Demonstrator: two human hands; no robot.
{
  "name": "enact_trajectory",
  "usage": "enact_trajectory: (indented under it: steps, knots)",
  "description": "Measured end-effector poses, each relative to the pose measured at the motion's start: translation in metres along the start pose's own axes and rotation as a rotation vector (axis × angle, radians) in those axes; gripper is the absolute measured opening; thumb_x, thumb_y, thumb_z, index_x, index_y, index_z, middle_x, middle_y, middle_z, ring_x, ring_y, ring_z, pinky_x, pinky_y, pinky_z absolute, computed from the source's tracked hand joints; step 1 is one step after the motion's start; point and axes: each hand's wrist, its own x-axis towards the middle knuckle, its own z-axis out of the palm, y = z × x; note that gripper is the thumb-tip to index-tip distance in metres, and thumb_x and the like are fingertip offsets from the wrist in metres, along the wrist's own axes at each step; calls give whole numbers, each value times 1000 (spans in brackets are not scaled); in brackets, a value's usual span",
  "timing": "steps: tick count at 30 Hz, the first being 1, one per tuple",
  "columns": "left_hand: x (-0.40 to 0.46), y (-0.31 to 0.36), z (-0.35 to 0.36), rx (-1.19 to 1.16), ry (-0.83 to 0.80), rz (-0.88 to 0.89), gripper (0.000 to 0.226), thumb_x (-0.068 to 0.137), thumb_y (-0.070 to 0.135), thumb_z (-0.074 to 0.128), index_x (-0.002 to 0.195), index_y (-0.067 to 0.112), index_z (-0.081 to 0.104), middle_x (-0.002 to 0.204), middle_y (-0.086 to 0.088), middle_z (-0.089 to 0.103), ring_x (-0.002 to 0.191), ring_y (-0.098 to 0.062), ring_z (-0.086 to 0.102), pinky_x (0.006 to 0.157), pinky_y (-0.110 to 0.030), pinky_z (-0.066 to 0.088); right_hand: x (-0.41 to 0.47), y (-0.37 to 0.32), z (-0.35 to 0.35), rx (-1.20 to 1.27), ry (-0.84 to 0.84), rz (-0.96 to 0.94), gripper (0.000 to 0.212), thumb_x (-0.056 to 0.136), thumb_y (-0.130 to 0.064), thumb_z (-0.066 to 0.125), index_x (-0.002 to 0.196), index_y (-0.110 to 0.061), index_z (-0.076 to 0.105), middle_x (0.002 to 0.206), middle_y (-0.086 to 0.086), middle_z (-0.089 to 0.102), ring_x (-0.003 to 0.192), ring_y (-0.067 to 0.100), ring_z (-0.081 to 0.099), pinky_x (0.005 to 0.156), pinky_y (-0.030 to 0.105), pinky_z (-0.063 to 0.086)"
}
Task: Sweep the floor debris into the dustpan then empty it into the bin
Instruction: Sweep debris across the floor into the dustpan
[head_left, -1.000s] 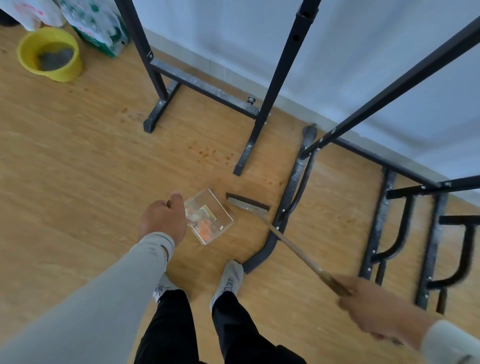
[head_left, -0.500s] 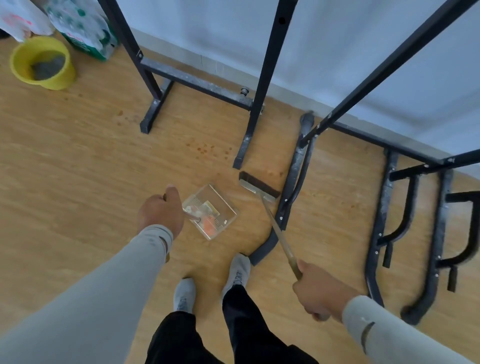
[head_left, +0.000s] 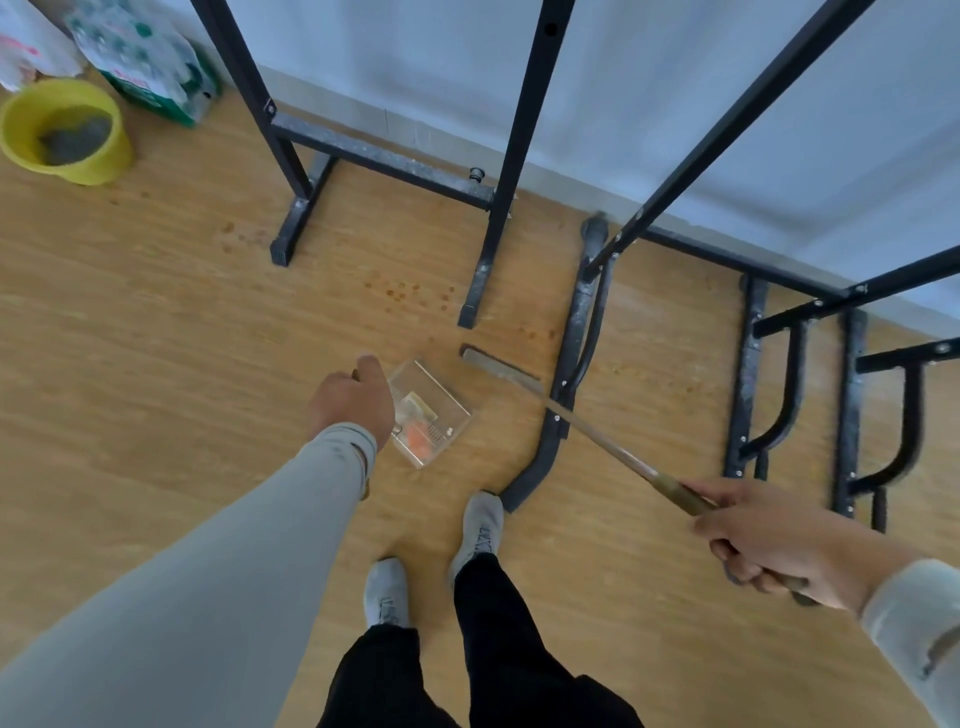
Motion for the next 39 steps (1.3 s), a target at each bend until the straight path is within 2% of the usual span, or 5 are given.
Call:
enact_trajectory:
  steps: [9, 19, 24, 28, 39]
  knots:
    - [-20, -73, -34, 88, -38, -28, 70, 99, 68, 27, 92, 9, 65, 86, -17, 71, 71, -36, 63, 82, -56, 62, 47, 7, 142, -172, -34, 1, 51, 91, 2, 40, 141, -6, 47, 70, 11, 47, 56, 21, 42, 46, 26, 33]
    - [-26, -95, -23, 144, -21, 53, 62, 103, 59, 28, 96, 10, 65, 82, -8, 63, 73, -31, 61, 68, -39, 46, -33, 69, 94, 566, -328, 163, 34, 98, -7, 60, 126, -24, 69, 69, 7, 46, 48, 11, 32, 33, 22, 29]
    - [-22, -97, -24, 130, -42, 63, 64, 103, 61, 29, 96, 8, 64, 83, -11, 64, 82, -38, 65, 76, -43, 54, -48, 84, 109, 319, -118, 35, 38, 101, -12, 56, 127, -39, 62, 64, 4, 48, 47, 13, 36, 39, 25, 30]
    - [-18, -112, -46, 199, -83, 92, 64, 104, 59, 30, 93, 7, 66, 82, -17, 69, 69, -35, 63, 73, -44, 59, -18, 76, 155, 111, 65, 25, 43, 99, -2, 39, 136, -20, 53, 67, 5, 36, 49, 15, 32, 45, 26, 25]
    - [-31, -157, -58, 428, -142, 301, 57, 103, 61, 29, 84, 19, 64, 78, -9, 67, 66, -30, 63, 56, -32, 44, -36, 101, 234, 592, -303, 190, 48, 103, -18, 51, 147, -32, 42, 61, 1, 47, 45, 9, 36, 36, 20, 31]
